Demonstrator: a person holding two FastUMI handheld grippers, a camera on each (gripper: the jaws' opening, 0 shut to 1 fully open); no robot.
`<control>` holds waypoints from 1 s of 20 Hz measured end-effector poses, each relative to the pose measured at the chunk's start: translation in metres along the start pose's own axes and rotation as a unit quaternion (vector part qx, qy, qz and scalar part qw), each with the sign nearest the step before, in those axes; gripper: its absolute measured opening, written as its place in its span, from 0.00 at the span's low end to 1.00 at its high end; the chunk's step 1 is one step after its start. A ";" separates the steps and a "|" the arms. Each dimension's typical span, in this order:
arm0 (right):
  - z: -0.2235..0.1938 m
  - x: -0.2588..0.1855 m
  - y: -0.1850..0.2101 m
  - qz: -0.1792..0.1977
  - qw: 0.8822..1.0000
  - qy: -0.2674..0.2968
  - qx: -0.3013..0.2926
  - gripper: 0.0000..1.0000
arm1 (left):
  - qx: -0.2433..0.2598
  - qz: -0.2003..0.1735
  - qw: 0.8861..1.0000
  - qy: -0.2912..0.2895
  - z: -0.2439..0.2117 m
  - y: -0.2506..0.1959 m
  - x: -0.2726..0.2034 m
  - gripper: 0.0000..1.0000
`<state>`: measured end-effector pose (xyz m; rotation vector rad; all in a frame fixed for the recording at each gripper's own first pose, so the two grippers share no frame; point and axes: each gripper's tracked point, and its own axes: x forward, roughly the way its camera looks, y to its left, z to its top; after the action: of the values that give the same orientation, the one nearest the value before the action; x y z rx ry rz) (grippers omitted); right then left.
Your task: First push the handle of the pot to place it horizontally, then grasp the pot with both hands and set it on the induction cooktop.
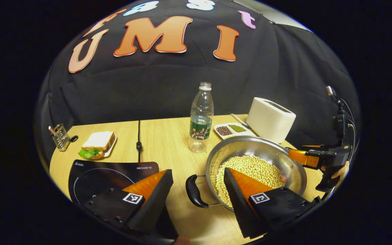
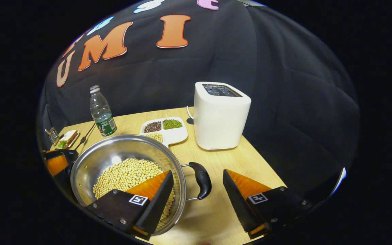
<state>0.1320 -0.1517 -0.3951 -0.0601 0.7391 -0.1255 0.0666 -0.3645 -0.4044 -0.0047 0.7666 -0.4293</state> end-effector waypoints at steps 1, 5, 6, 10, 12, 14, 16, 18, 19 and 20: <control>-0.002 0.004 0.000 0.001 1.000 0.006 0.003 0.92 | 0.000 0.003 1.000 0.008 -0.006 0.000 0.006 0.99; -0.018 0.018 0.000 0.000 0.999 0.035 0.004 0.93 | -0.012 -0.001 0.999 0.032 -0.022 -0.004 0.028 0.99; -0.020 0.021 -0.001 -0.002 0.999 0.039 0.007 0.93 | -0.015 0.000 0.999 0.036 -0.025 -0.003 0.032 0.99; -0.027 0.028 0.008 0.016 0.998 0.055 0.025 0.93 | -0.026 -0.002 0.998 0.049 -0.037 -0.002 0.044 0.98; -0.037 0.032 0.010 0.014 0.997 0.072 0.026 0.92 | -0.034 -0.005 0.998 0.045 -0.036 -0.005 0.051 0.82; -0.042 0.035 0.015 0.018 0.996 0.081 0.033 0.88 | -0.034 0.000 0.999 0.043 -0.035 -0.002 0.052 0.78; -0.042 0.034 0.017 0.018 0.996 0.082 0.042 0.71 | -0.042 0.004 0.998 0.035 -0.034 -0.001 0.055 0.77; -0.042 0.033 0.017 0.018 0.995 0.078 0.060 0.66 | -0.050 0.015 0.998 0.027 -0.029 0.001 0.055 0.67; -0.043 0.030 0.016 0.013 0.993 0.081 0.083 0.62 | -0.055 0.020 0.998 0.028 -0.030 0.003 0.058 0.65; -0.044 0.028 0.017 0.007 0.990 0.087 0.110 0.60 | -0.058 0.024 0.997 0.033 -0.030 0.002 0.056 0.65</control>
<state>0.1241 -0.1393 -0.4481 0.1682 0.8952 -0.1991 0.0833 -0.3795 -0.4640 -0.0814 0.8539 -0.3397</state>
